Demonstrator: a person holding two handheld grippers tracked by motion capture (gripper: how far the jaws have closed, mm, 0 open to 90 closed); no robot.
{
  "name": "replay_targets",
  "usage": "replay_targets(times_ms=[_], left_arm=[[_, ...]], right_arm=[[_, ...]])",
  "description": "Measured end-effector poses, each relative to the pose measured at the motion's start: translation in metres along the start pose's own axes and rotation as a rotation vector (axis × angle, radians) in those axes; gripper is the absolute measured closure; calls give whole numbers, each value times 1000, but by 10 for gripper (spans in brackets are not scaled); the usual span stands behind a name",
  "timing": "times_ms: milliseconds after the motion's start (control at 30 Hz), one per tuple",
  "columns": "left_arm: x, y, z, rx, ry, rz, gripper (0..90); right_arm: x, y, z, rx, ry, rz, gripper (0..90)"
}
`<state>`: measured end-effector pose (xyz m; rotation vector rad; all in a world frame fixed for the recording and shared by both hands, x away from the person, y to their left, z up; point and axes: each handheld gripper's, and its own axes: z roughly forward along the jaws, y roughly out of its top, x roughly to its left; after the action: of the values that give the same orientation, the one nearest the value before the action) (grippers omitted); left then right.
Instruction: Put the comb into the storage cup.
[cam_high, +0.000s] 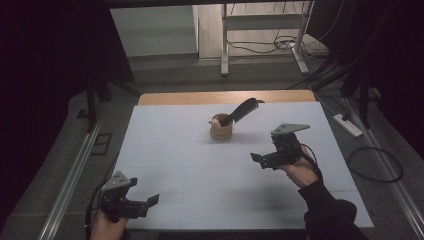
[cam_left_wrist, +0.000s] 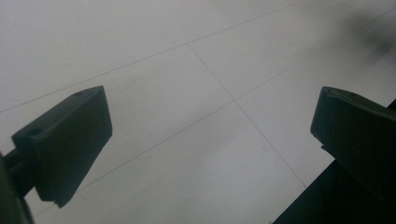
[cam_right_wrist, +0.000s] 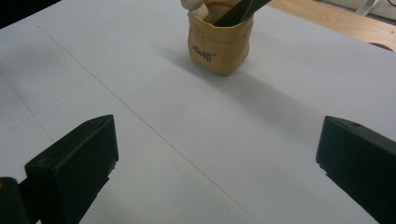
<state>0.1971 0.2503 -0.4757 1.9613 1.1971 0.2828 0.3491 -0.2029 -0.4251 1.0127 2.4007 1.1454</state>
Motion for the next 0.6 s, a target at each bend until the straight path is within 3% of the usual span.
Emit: replay_targets(times_ms=[600], left_arm=[[1, -1, -1, -4, 1, -10, 0]], right_arm=[[-1, -27, -25, 1, -32, -12, 0]])
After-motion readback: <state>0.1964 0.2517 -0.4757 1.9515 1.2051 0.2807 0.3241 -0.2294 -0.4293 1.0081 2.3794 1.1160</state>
